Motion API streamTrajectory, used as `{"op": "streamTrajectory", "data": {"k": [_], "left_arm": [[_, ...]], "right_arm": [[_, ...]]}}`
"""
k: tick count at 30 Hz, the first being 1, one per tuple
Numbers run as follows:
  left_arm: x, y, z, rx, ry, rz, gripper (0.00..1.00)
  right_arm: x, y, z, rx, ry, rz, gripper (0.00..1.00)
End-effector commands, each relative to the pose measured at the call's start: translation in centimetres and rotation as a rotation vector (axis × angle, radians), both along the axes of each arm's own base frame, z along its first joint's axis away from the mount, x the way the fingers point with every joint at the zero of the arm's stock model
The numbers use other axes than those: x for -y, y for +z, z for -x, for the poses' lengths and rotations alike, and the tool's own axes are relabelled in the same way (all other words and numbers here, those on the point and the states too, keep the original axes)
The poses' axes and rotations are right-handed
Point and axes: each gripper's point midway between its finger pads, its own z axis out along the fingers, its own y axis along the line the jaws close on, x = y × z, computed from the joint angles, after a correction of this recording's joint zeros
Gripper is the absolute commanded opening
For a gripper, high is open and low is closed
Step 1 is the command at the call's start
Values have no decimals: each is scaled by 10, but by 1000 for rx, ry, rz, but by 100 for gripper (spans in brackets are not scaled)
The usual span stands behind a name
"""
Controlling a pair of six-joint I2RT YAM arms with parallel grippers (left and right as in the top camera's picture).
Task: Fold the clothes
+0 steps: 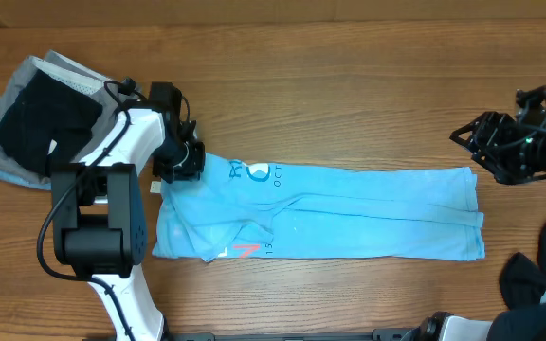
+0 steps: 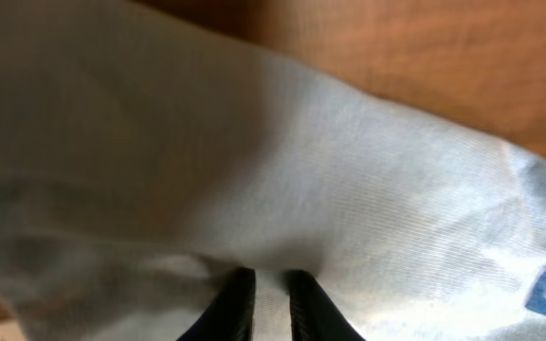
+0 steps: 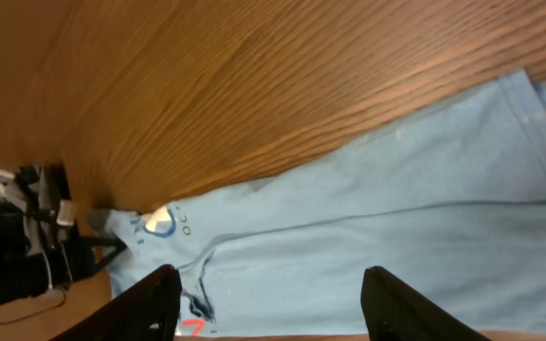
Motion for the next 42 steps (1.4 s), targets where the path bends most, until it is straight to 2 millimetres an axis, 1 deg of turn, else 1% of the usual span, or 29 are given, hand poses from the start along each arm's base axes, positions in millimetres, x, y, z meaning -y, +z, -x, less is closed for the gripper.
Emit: {"op": "streamTrajectory", "data": {"k": [1, 4, 6, 7, 8, 9, 11, 13, 15, 16, 17, 19, 20, 22, 26, 28, 30, 32, 35, 36, 38, 39, 40, 42], "left_arm": [[-37, -20, -18, 55, 85, -42, 19], [-58, -17, -37, 126, 186, -12, 18], [-63, -13, -44, 157, 216, 42, 16], [-65, -12, -46, 165, 226, 60, 16], [-67, -11, -47, 169, 237, 79, 15], [-69, -11, -47, 170, 244, 90, 15], [-71, -11, -45, 164, 245, 89, 16], [-71, -11, -42, 157, 225, 88, 17], [-70, -12, -40, 148, 210, 88, 19], [-68, -12, -39, 144, 205, 88, 20], [-67, -12, -38, 140, 203, 89, 22], [-66, -12, -36, 133, 202, 90, 22], [-66, -12, -36, 130, 202, 90, 22], [-66, -12, -36, 130, 201, 90, 22], [-66, -12, -36, 133, 187, 88, 23], [-66, -12, -36, 133, 187, 89, 23], [-66, -12, -36, 133, 187, 89, 23], [-66, -12, -36, 133, 187, 88, 23], [-66, -12, -36, 134, 183, 88, 23], [-66, -12, -36, 134, 183, 89, 24], [-66, -12, -36, 134, 183, 88, 24], [-66, -12, -36, 135, 182, 87, 24], [-66, -12, -36, 135, 180, 87, 24], [-67, -12, -35, 134, 180, 85, 23]], "right_arm": [[-4, -18, -7, -23, 20, -8, 65], [-2, -34, -15, -30, 23, -8, 65], [2, -42, -23, -25, 22, 0, 63], [5, -47, -27, -21, 18, 12, 59], [9, -54, -31, -18, 9, 30, 51], [14, -62, -34, -30, -15, 43, 47], [20, -79, -37, -68, -68, 62, 42], [18, -101, -37, -106, -81, 55, 36], [14, -118, -34, -136, -71, 56, 36], [14, -129, -31, -163, -70, 70, 37], [17, -144, -27, -210, -94, 96, 45], [24, -163, -20, -267, -117, 144, 45], [29, -174, -17, -295, -124, 178, 45], [35, -184, -16, -317, -130, 207, 38], [39, -187, -21, -306, -136, 225, 31], [45, -187, -22, -302, -145, 258, 33], [47, -187, -24, -292, -148, 265, 36], [42, -187, -26, -281, -140, 237, 36], [28, -189, -25, -278, -115, 184, 37], [26, -191, -23, -283, -110, 184, 35], [25, -196, -21, -283, -108, 185, 22], [25, -197, -22, -280, -109, 186, 11], [27, -196, -23, -275, -113, 193, 4], [36, -191, -31, -244, -134, 203, 4]]}}
